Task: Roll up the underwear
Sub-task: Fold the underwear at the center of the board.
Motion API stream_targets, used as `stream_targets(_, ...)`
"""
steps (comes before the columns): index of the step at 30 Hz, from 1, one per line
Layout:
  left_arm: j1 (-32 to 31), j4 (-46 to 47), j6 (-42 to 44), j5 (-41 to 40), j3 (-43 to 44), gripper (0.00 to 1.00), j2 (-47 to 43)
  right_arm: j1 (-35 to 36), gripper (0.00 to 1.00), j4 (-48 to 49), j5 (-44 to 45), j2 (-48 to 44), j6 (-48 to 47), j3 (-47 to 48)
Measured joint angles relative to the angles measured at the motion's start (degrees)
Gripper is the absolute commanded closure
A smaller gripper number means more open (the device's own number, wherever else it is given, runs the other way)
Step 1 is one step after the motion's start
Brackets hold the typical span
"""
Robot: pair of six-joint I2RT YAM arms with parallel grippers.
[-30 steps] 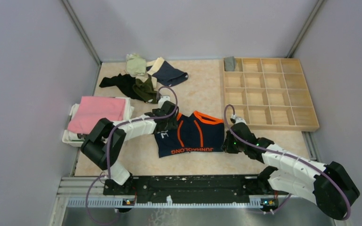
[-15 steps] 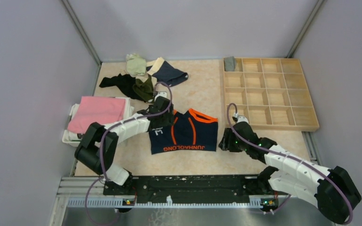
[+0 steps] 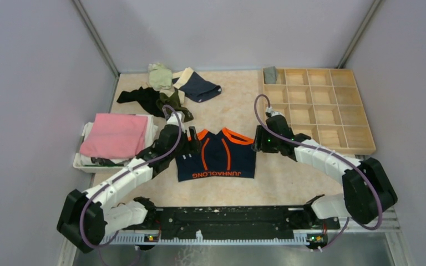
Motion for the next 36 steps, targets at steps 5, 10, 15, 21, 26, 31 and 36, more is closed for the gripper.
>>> stream_targets(5,0.00,-0.04,-1.14,-0.26,-1.42,0.02,-4.17,0.00,0.54,0.61,1.16,6.91,-3.26,4.83)
stream_targets(10,0.00,0.02,-1.60,-0.92,-2.45,0.01,-6.43,0.00,0.61,-0.48,2.14,11.65,-5.81,8.28)
stream_targets(15,0.00,0.00,-2.54,-1.05,-3.45,0.01,-7.32,0.00,0.63,-1.07,3.19,15.08,-7.54,10.91)
stream_targets(21,0.00,0.00,-3.17,-0.48,-3.52,0.01,-7.32,0.00,0.64,-2.01,4.37,18.67,-8.72,13.05)
stream_targets(26,0.00,-0.02,-3.19,0.09,-3.54,0.01,-7.32,0.00,0.69,-2.01,4.66,20.94,-9.51,14.45)
stream_targets(31,0.00,-0.26,-2.93,0.70,-3.52,0.01,-7.34,0.00,0.72,-1.73,4.44,23.28,-9.88,15.37)
stream_targets(36,0.00,-0.52,-2.47,3.04,-3.52,0.01,-7.34,-0.11,0.73,-1.44,4.39,23.74,-10.19,15.76)
